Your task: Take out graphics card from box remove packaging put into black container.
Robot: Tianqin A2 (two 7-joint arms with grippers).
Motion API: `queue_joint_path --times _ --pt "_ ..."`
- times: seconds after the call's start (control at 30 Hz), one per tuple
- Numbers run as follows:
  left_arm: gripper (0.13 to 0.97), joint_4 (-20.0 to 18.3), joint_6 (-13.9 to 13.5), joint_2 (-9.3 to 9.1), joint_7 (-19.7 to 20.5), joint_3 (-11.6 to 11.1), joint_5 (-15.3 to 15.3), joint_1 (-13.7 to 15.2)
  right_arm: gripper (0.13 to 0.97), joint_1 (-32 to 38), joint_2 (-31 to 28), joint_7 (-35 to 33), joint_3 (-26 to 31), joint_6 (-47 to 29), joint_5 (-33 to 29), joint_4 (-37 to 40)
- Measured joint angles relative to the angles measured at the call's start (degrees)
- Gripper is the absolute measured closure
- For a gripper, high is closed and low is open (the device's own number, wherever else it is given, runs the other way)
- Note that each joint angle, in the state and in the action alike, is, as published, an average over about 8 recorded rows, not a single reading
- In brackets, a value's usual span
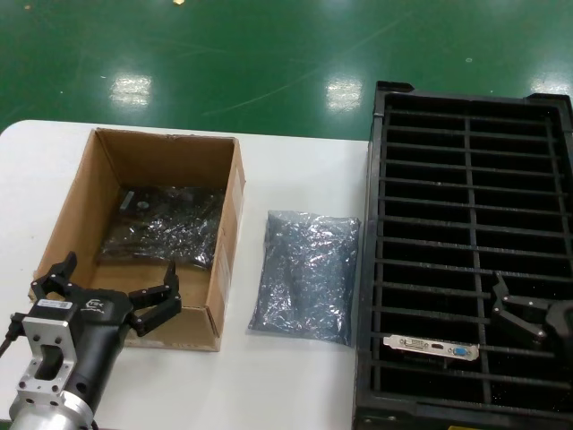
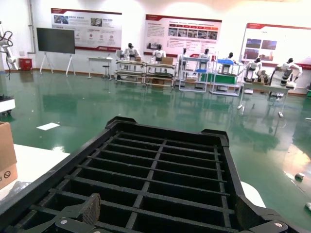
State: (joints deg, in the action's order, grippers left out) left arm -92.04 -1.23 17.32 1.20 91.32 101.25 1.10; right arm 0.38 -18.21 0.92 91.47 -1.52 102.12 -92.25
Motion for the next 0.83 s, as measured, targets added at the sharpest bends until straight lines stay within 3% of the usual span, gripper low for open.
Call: queue_joint_path --times 0.83 --pt "0.132 0.0 0.0 0.0 0.0 0.0 0.0 0.0 0.129 0.0 0.0 0.0 0.0 0.0 0.0 0.0"
